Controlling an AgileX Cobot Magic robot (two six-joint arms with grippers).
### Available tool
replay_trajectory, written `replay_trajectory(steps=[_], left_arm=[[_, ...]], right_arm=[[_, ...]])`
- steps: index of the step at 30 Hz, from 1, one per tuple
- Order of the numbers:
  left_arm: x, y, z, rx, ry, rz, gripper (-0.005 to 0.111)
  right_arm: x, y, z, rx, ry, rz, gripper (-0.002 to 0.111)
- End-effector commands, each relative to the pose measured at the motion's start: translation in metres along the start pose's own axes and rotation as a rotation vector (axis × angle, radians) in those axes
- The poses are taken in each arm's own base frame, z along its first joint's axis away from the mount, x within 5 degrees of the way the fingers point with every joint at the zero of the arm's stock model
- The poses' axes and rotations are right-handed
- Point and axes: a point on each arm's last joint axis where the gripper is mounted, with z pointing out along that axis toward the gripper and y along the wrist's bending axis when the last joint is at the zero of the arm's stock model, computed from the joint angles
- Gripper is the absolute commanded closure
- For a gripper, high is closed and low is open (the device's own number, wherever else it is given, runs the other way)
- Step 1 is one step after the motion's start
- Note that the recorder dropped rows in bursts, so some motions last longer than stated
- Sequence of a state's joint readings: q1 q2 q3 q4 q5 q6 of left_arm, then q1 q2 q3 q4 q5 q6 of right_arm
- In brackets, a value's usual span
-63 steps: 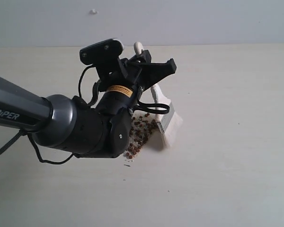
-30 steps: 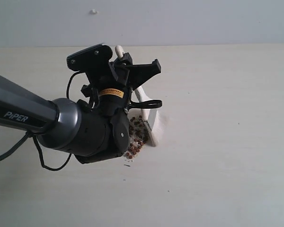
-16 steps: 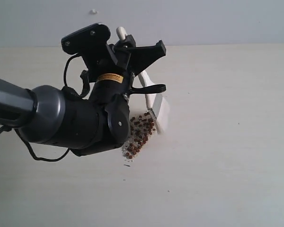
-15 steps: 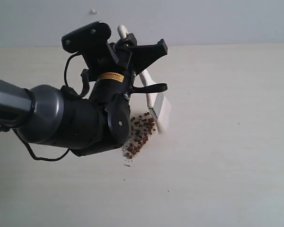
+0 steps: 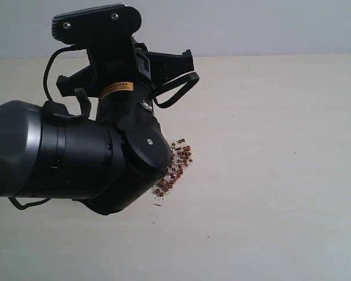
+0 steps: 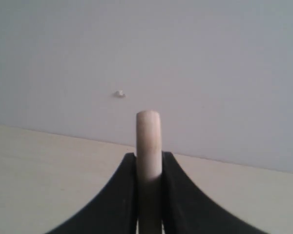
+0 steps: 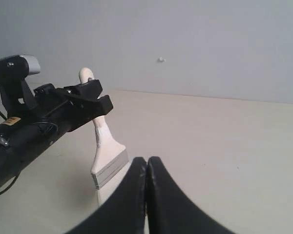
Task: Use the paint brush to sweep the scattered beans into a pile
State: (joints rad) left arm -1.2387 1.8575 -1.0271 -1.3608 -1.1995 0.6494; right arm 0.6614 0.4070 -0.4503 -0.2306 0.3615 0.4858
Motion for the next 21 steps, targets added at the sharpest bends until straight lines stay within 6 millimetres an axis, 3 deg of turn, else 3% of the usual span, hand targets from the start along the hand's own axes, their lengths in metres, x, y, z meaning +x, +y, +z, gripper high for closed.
replay_trajectory(steps=[1, 17, 21], left_arm=[[0.004, 0.003, -0.004, -0.047, 0.025, 0.032, 0.107], [0.005, -0.006, -0.020, -0.008, 0.041, 0.050, 0.107], [0.008, -0.002, -0.021, -0.056, 0.074, -0.079, 0.107]], right_arm=[[0.001, 0.000, 0.000, -0.002, 0.000, -0.002, 0.108], [0.001, 0.000, 0.000, -0.002, 0.000, -0.002, 0.108], [0.001, 0.000, 0.000, -0.002, 0.000, -0.002, 0.108]])
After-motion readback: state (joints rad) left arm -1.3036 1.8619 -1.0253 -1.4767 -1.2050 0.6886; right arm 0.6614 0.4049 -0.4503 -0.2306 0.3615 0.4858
